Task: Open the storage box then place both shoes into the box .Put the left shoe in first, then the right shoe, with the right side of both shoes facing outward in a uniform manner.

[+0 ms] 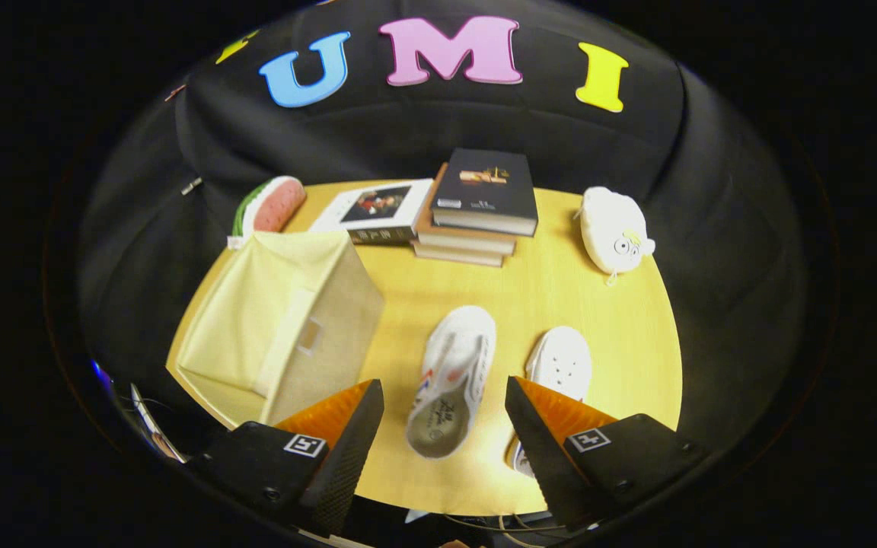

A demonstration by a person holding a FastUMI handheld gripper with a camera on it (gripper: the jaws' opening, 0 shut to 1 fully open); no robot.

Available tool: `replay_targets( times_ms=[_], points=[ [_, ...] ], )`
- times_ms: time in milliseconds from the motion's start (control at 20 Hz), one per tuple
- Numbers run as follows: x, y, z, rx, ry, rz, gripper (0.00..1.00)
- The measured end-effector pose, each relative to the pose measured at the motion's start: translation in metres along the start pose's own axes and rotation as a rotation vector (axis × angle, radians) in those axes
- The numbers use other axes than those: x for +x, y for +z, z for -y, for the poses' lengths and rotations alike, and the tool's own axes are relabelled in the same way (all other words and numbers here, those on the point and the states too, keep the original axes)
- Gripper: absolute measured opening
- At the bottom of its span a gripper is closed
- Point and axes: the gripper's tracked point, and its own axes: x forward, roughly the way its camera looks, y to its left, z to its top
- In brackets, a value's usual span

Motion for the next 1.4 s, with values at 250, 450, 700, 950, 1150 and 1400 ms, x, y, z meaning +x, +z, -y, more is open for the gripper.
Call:
replay_targets(
  times_ms=[250,450,700,950,1150,1400],
  points=[
    [0.04,-0.039,0.023,-0.067,-0.049,-0.06,0.97],
    [0.076,-0.041,0.044,-0.108,-0.101,-0.06,0.99],
    [0.115,-0.031,0.053,-0.114,-0.106,-0.045,0.99],
    [0.144,-0.027,0.046,-0.082,-0.049,-0.066,0.93],
    [0.147,-0.029,0.029,0.024,0.029,-0.083,0.61],
    [0.146,-0.027,0.041,0.135,-0.004,-0.107,0.2]
  ],
)
